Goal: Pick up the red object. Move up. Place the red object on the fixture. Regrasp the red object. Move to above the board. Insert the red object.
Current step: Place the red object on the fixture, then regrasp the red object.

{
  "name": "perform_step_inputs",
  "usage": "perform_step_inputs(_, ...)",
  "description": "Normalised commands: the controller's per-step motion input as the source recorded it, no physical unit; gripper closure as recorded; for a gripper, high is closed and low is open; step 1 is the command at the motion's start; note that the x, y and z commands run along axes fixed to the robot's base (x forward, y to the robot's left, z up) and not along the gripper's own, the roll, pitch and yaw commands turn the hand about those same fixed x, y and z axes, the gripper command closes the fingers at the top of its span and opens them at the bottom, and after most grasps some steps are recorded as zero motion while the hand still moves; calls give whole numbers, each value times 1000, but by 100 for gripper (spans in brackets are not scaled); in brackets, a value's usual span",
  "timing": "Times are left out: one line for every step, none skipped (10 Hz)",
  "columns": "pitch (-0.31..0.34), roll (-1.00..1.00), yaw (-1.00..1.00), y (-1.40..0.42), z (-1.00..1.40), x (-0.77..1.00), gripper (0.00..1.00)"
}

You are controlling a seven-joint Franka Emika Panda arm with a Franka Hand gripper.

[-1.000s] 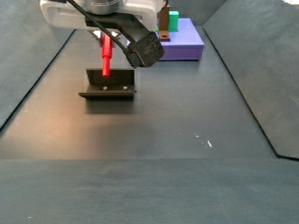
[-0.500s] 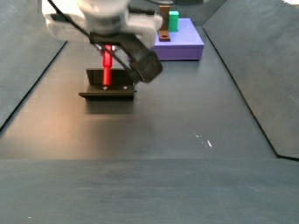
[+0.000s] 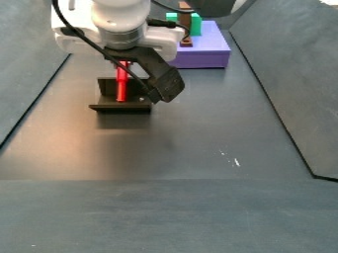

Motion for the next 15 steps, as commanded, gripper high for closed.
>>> perform_step_inputs(0, 0, 0, 94, -194, 89, 100)
perform_step_inputs(0, 0, 0, 83, -171, 97, 100)
perform_step_inputs(0, 0, 23, 0, -66, 126, 100)
perform_step_inputs(0, 0, 0, 0, 0, 0, 100)
perform_step_inputs(0, 0, 0, 0, 0, 0, 0)
perform_step_inputs(86, -263, -77, 146, 1000, 0, 0)
perform_step_inputs(0, -417, -51, 80, 1000, 0, 0)
perform_step_inputs(0, -409, -31, 89, 989, -46, 0)
perform_step_inputs(-34, -343, -3, 63, 994, -80, 0)
perform_step_inputs(-94, 231, -83, -34, 746, -89, 0)
perform_step_inputs(-77, 1000, -351, -220, 309, 0, 0)
perform_step_inputs(-31, 1000, -294, -117, 0, 0, 0)
perform_step_inputs(0, 1000, -211, -183, 0, 11, 0)
perform_step_inputs(0, 1000, -146, -251, 6, 0, 0)
perform_step_inputs(0, 1000, -57, -366, 0, 0, 0)
